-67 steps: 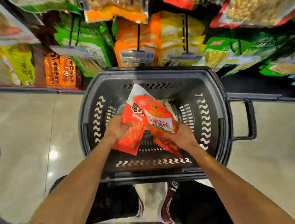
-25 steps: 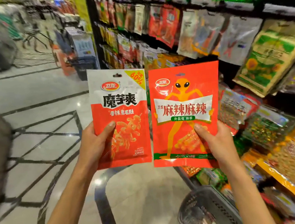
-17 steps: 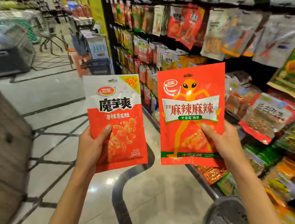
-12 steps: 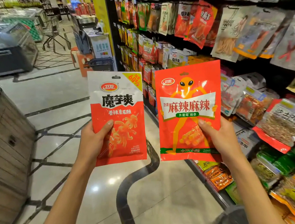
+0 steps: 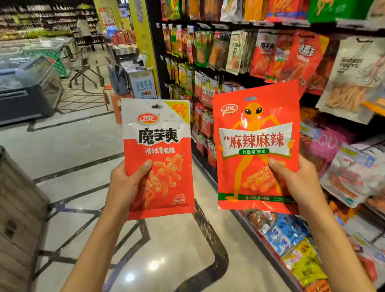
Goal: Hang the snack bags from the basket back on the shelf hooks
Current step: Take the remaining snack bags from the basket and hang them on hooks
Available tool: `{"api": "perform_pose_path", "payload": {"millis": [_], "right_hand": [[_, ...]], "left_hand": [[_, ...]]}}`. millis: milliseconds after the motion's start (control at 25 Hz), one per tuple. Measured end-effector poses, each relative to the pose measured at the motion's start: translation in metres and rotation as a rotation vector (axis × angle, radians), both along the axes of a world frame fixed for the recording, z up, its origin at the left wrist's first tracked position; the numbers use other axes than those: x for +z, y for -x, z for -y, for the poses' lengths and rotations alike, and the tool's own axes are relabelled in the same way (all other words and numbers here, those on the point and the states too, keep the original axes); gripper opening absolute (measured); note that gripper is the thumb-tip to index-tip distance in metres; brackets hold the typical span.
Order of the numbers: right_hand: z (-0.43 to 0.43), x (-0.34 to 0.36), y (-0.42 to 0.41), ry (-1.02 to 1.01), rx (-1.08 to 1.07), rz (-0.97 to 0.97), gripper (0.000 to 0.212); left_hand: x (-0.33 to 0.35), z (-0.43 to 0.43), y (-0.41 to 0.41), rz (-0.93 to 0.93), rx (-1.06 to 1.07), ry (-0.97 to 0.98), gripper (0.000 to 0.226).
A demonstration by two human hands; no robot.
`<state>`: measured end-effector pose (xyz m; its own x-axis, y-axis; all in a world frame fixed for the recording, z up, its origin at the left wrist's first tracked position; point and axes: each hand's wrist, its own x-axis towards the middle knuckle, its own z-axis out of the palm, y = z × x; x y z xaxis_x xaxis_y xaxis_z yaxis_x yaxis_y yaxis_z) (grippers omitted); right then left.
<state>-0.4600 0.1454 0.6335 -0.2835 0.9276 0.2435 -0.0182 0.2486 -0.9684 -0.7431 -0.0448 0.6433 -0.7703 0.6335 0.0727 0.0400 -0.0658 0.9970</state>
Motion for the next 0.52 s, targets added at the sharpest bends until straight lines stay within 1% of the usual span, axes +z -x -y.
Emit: {"api": "perform_pose_path", "payload": {"millis": [240, 360, 520], "right_hand": [[-0.068, -0.001, 0.075, 0.018, -0.045, 0.012, 0.017], [-0.096, 0.0, 0.11, 0.043, -0.072, 0.026, 0.016], [-0.132, 0.004, 0.16, 0.055, -0.131, 0.015, 0.016]], "left_hand": [[-0.002, -0.082, 0.081, 0.019, -0.031, -0.012, 0.024], [-0.006, -0.126, 0.123, 0.03, -0.083, -0.018, 0.027], [-0.012, -0.192, 0.182, 0.048, -0.147, -0.011, 0.022]]}}
